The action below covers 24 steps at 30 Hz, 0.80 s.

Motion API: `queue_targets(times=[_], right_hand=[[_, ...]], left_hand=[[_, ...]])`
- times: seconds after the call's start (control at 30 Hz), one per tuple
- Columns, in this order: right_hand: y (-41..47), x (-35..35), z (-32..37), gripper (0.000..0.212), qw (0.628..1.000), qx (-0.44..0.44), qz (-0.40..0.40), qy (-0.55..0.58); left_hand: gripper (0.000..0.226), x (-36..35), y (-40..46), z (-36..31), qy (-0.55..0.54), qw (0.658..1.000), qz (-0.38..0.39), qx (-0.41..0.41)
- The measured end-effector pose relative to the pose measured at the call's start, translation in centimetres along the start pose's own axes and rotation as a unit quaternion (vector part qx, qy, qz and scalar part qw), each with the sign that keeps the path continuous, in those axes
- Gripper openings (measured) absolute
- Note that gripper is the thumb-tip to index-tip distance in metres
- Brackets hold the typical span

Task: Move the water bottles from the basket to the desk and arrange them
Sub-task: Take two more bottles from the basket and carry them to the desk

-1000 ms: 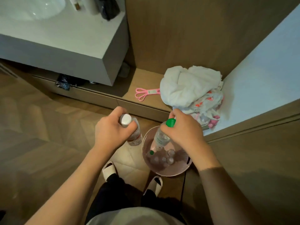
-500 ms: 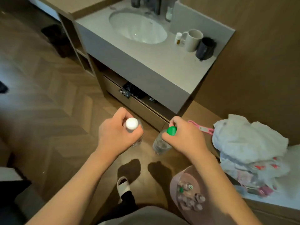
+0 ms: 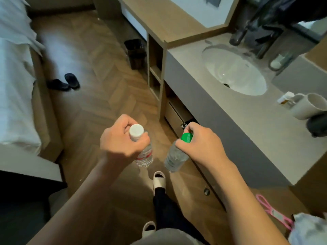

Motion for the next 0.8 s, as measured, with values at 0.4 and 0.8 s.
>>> queue_targets(times=[0.4, 0.8], right_hand=[[22.8, -1.1, 11.1, 0.025, 0.99, 0.129, 0.045, 0.019], [45.0, -5.5, 22.5, 0.026, 0.988, 0.129, 0.078, -0.02]], left_hand=[[0.029, 1.8, 19.9, 6.9, 0.033, 0.994, -0.089, 0.062], [0.026, 3.3, 42.6, 16.9, 0.027, 0.99, -0.117, 0.073]])
Point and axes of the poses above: each hand's wrist, its own y-axis towards the middle knuckle, its own x-axis out of the back of the hand, z = x × y, the point moved 8 cm from there along y, towards the middle knuckle, and after that the axes turned 9 degrees about y, right-handed, at the moved point
